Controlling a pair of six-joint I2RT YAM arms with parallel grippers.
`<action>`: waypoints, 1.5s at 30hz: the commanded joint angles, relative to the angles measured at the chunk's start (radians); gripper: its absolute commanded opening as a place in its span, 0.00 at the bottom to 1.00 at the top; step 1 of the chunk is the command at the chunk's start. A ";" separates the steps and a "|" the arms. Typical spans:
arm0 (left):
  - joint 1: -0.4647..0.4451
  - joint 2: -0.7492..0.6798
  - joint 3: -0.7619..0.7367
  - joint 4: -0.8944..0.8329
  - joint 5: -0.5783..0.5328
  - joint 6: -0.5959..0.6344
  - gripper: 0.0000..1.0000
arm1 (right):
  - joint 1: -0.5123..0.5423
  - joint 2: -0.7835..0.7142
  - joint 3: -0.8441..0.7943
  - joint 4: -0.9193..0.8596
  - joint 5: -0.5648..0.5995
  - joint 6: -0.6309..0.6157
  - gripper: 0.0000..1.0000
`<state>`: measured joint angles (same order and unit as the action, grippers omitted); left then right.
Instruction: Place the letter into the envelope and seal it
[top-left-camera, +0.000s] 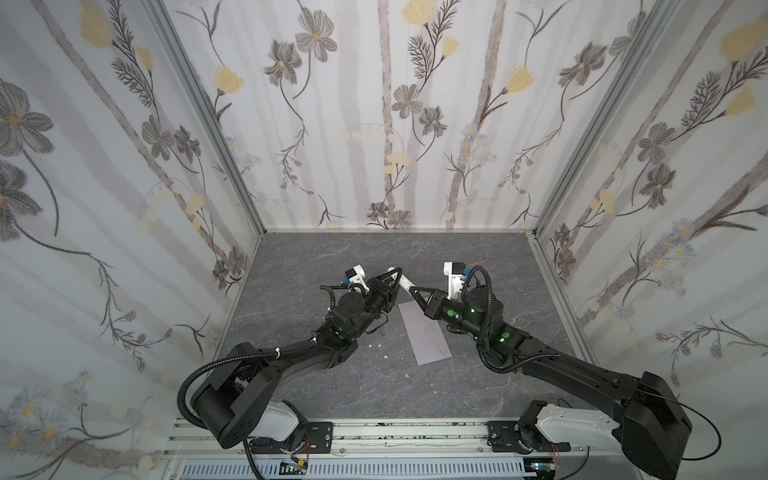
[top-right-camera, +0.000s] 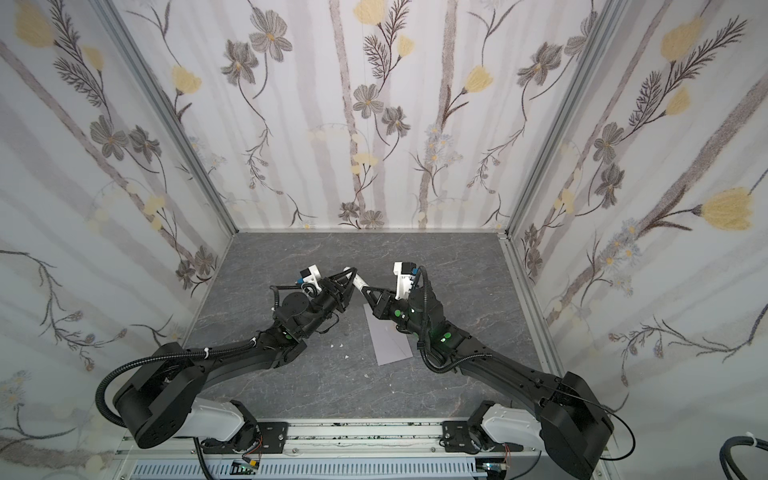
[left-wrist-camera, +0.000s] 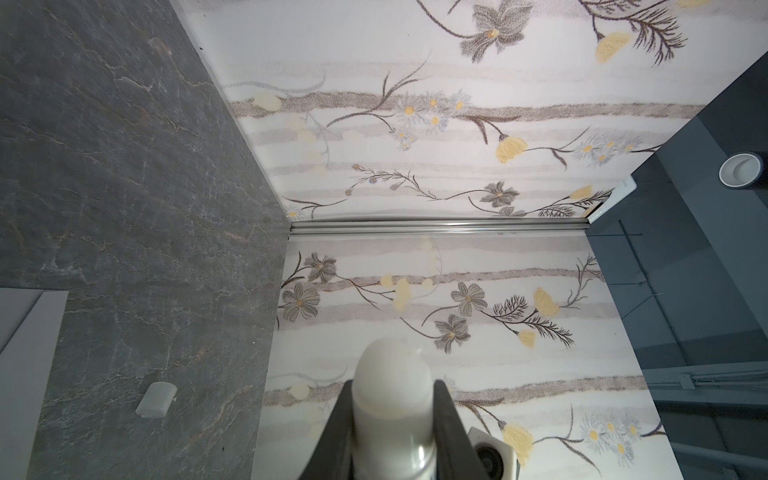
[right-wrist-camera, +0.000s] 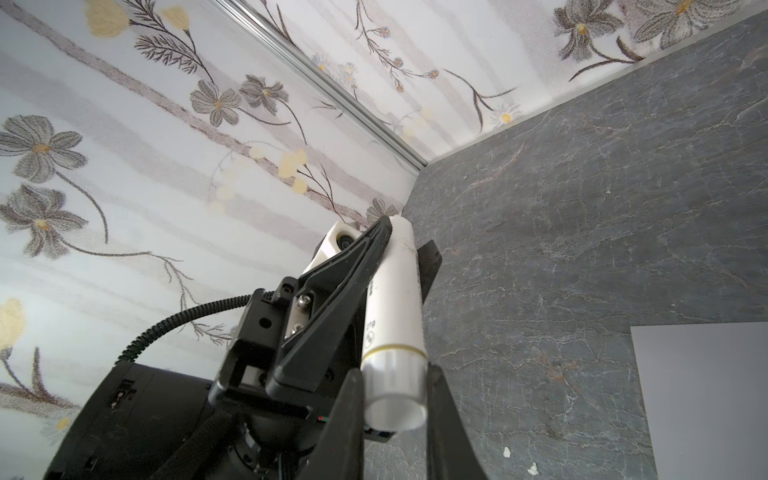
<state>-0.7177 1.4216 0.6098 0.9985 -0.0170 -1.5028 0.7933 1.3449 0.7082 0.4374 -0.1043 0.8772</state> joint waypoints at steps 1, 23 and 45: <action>0.000 0.011 0.013 0.041 0.059 -0.024 0.00 | 0.007 -0.006 0.018 -0.048 0.043 -0.060 0.11; 0.002 0.076 0.034 0.035 0.322 -0.116 0.00 | 0.180 -0.065 0.172 -0.574 0.495 -0.479 0.07; 0.001 0.028 0.018 0.013 0.364 -0.125 0.00 | 0.497 0.189 0.352 -0.846 1.174 -0.711 0.05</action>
<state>-0.7139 1.4651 0.6239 0.9413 0.3084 -1.6142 1.2739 1.5005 1.0500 -0.3294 0.9470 0.2165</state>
